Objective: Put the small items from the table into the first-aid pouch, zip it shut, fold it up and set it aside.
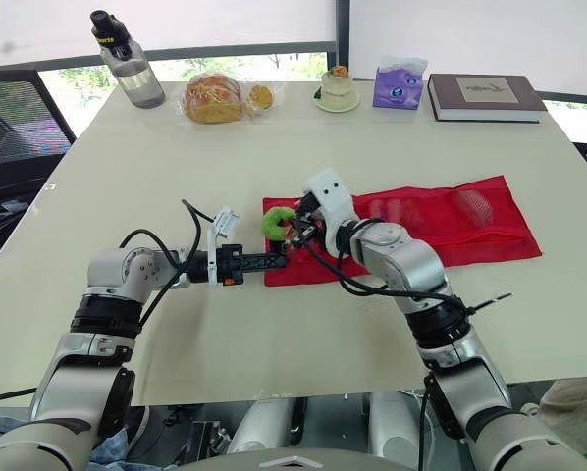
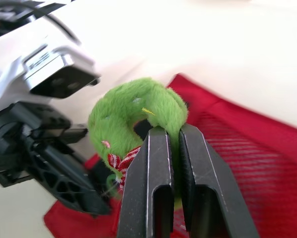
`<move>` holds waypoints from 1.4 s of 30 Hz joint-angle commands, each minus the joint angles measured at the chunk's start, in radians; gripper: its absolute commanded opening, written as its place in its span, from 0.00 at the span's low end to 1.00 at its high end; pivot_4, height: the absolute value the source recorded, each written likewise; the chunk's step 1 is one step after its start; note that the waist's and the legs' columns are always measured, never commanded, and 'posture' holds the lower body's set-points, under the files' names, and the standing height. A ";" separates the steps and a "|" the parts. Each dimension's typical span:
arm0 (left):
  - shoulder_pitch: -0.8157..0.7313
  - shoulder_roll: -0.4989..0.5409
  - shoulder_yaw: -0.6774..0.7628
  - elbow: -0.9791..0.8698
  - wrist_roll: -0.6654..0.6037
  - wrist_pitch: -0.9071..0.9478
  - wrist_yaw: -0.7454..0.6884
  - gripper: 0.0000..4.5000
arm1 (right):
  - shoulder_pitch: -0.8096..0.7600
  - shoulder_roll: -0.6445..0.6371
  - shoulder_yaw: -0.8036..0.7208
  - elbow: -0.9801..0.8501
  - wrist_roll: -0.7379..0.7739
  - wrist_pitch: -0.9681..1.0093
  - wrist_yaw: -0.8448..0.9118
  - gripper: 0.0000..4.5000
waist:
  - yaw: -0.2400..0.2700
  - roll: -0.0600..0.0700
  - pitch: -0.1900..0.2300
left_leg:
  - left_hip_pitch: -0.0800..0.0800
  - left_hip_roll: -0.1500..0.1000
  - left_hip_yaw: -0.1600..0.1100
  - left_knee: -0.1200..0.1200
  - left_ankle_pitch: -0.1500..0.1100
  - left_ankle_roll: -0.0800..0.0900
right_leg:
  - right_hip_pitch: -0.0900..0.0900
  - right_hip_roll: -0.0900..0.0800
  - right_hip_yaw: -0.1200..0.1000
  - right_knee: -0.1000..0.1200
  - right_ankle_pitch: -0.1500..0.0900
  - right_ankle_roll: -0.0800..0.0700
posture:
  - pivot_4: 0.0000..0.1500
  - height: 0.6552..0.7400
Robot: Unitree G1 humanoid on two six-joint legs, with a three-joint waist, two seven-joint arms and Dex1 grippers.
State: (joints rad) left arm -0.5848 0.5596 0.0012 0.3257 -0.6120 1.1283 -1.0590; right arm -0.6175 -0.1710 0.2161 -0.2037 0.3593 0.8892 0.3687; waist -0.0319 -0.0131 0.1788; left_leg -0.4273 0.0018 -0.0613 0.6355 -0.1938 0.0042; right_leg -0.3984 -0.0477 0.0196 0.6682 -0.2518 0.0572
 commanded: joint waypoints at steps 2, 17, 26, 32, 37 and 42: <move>0.036 0.022 0.014 0.024 0.014 0.006 0.024 0.00 | 0.080 -0.037 -0.058 -0.171 -0.005 0.053 -0.056 0.00 | -0.003 0.000 0.000 | 0.000 0.000 0.000 -0.001 0.000 0.000 | 0.000 0.000 0.000 0.000 0.000 0.000 | 1.00 1.00; 0.052 0.057 0.078 0.040 0.012 0.012 0.090 0.00 | 0.432 -0.337 -0.334 -0.354 -0.081 0.012 -0.082 0.00 | -0.008 0.000 0.000 | 0.005 0.001 0.003 -0.005 0.000 0.000 | 0.000 0.000 0.004 -0.001 -0.001 0.000 | 1.00 1.00; 0.062 0.133 0.116 0.072 0.020 0.001 0.105 0.00 | 0.489 -0.463 -0.474 -0.081 -0.277 -0.286 -0.178 0.00 | -0.013 0.000 0.000 | 0.010 0.002 0.012 -0.011 0.000 0.000 | 0.000 0.002 0.010 -0.001 -0.002 0.000 | 1.00 1.00; 0.080 0.204 0.167 0.096 0.008 -0.001 0.109 0.00 | 0.487 -0.491 -0.556 0.065 -0.349 -0.412 -0.245 0.00 | -0.013 0.000 0.000 | 0.012 0.004 0.014 -0.013 0.000 0.000 | -0.001 0.004 0.012 -0.002 -0.001 -0.001 | 1.00 1.00; 0.133 0.236 0.242 0.053 -0.014 0.035 0.149 0.00 | 0.527 -0.495 -0.600 0.099 -0.354 -0.475 -0.250 0.00 | -0.012 0.000 0.000 | 0.012 0.004 0.017 -0.014 0.000 0.000 | -0.001 0.004 0.015 -0.002 -0.001 -0.001 | 1.00 1.00; 0.168 0.245 0.271 0.032 -0.023 0.040 0.174 0.00 | 0.537 -0.479 -0.605 0.054 -0.266 -0.474 -0.179 0.08 | -0.013 0.000 0.000 | 0.012 0.004 0.022 -0.016 0.000 0.000 | -0.002 0.003 0.020 -0.003 -0.001 0.000 | 1.00 1.00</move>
State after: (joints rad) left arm -0.4403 0.7493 0.2165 0.3438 -0.6687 1.1713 -0.9371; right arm -0.0813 -0.6380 -0.2915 -0.1179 0.0717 0.4147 0.1802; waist -0.0446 -0.0135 0.1790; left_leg -0.4147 0.0062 -0.0389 0.6195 -0.1939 0.0042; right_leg -0.4009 -0.0445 0.0407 0.6652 -0.2528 0.0568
